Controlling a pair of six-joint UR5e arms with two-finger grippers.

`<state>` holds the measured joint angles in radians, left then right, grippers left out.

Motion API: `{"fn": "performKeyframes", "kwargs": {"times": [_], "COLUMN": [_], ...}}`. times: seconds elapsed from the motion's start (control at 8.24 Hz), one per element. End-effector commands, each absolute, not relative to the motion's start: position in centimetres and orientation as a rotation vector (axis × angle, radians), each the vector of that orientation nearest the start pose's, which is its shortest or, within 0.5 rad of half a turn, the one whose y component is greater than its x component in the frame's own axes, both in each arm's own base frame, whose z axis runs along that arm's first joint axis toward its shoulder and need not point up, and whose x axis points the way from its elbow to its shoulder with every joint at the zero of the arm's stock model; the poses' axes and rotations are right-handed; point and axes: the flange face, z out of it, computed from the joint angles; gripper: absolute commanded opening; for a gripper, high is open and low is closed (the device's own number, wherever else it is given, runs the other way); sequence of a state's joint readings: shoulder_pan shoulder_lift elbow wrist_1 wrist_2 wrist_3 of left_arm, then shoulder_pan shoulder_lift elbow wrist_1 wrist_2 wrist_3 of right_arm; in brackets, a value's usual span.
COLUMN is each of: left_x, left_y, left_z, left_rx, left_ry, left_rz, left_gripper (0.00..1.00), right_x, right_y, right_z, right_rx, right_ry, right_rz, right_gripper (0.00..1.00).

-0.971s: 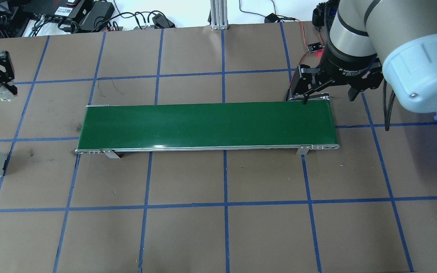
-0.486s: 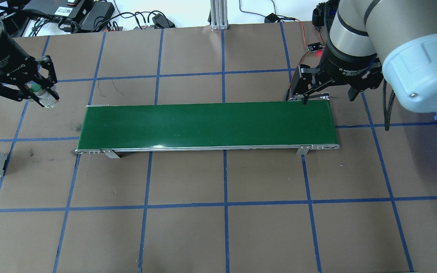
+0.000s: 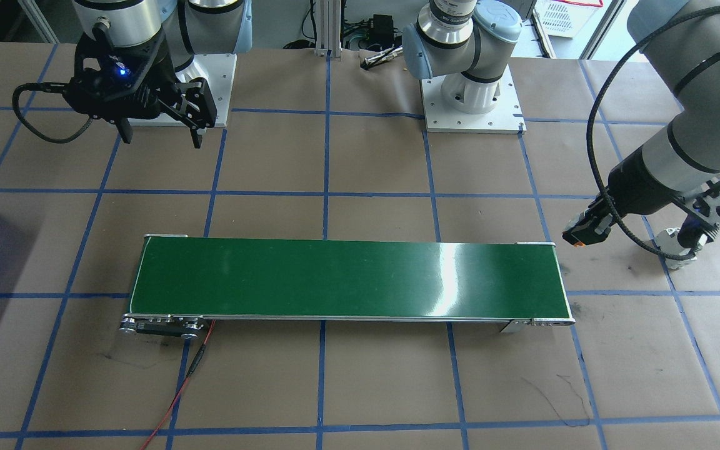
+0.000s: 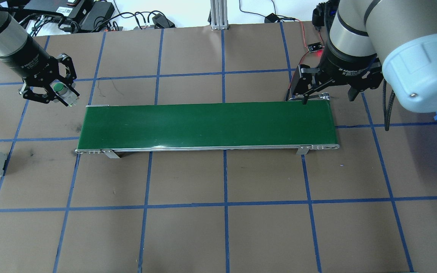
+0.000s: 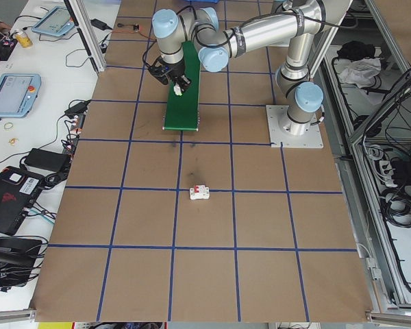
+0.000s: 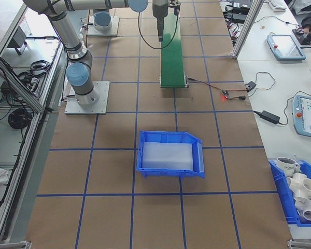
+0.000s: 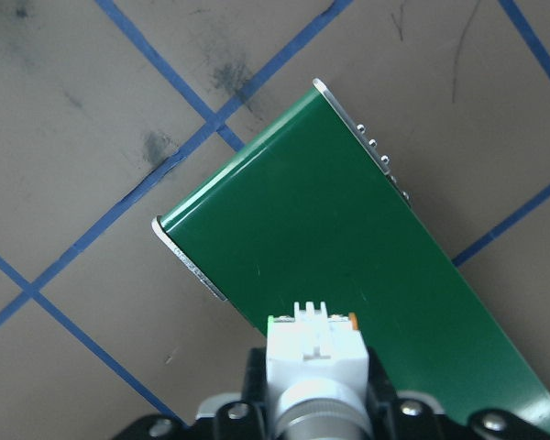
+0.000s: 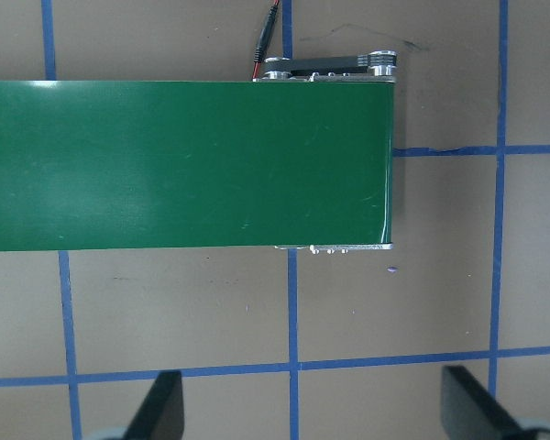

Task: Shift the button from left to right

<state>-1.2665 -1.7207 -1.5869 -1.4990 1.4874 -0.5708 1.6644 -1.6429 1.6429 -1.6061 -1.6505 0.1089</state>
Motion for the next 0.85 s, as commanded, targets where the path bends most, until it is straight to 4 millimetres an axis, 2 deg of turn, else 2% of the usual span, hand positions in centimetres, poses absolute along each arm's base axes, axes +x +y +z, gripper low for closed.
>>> {"fn": "performKeyframes", "kwargs": {"times": [0.0, 0.12, 0.24, 0.36, 0.61, 0.73], "left_x": [2.5, 2.2, 1.7, 1.4, 1.3, 0.9], "left_y": [-55.6, -54.9, -53.7, -52.7, -53.0, -53.4], "left_z": [37.1, 35.1, 32.3, 30.4, 30.0, 28.8], "left_rx": [-1.853, -1.932, -2.026, -2.109, -2.158, -2.203], "left_ry": [2.613, 2.558, 2.465, 2.364, 2.355, 2.292], "left_rz": [0.101, 0.085, 0.172, 0.225, 0.158, 0.183], "left_gripper": [0.16, 0.16, 0.16, 0.16, 0.16, 0.16], "right_x": [16.8, 16.8, 16.8, 16.8, 16.8, 16.8], "right_y": [-45.1, -45.1, -45.1, -45.1, -45.1, -45.1], "right_z": [49.1, 49.1, 49.1, 49.1, 49.1, 49.1], "right_rx": [0.027, 0.027, 0.027, 0.027, 0.027, 0.027], "right_ry": [3.217, 3.217, 3.217, 3.217, 3.217, 3.217], "right_rz": [-0.067, -0.067, -0.067, -0.067, -0.067, -0.067], "right_gripper": [1.0, 1.0, 1.0, 1.0, 1.0, 1.0]}}
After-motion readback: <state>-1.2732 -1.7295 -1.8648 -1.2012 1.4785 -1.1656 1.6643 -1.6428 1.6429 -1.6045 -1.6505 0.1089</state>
